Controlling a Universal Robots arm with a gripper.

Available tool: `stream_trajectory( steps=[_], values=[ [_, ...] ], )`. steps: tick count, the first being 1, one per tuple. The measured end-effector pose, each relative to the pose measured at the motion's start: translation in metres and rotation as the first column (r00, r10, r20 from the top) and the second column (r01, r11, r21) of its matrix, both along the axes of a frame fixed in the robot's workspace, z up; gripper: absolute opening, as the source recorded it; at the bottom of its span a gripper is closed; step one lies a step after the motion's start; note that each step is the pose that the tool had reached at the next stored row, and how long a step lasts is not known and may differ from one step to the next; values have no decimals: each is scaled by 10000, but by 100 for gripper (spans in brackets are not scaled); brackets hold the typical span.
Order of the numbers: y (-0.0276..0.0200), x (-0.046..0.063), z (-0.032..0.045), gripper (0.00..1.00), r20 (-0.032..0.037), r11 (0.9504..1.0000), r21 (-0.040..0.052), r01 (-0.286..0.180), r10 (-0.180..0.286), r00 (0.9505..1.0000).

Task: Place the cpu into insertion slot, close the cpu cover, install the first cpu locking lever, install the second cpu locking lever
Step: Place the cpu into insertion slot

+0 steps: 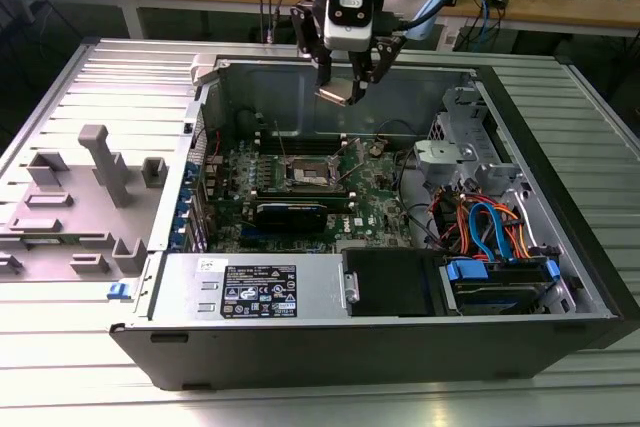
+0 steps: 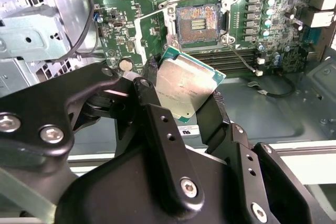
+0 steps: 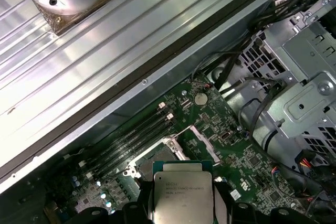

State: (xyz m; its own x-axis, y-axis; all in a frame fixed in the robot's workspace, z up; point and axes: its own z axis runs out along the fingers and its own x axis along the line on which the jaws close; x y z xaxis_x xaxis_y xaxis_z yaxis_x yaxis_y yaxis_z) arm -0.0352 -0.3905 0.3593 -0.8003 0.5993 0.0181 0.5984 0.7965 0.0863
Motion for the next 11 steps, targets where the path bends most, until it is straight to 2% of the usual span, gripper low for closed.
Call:
stream_trajectory(
  steps=[4, 7, 11],
  values=[
    [-2, 0, -6, 54, 1, 9986, 0, 522, -522, 9986],
    [-2, 0, -10, 54, 1, 9945, -5, 1050, -1050, 9945],
    [-2, 0, -11, 54, 1, 9937, -5, 1125, -1125, 9937]
  ],
)
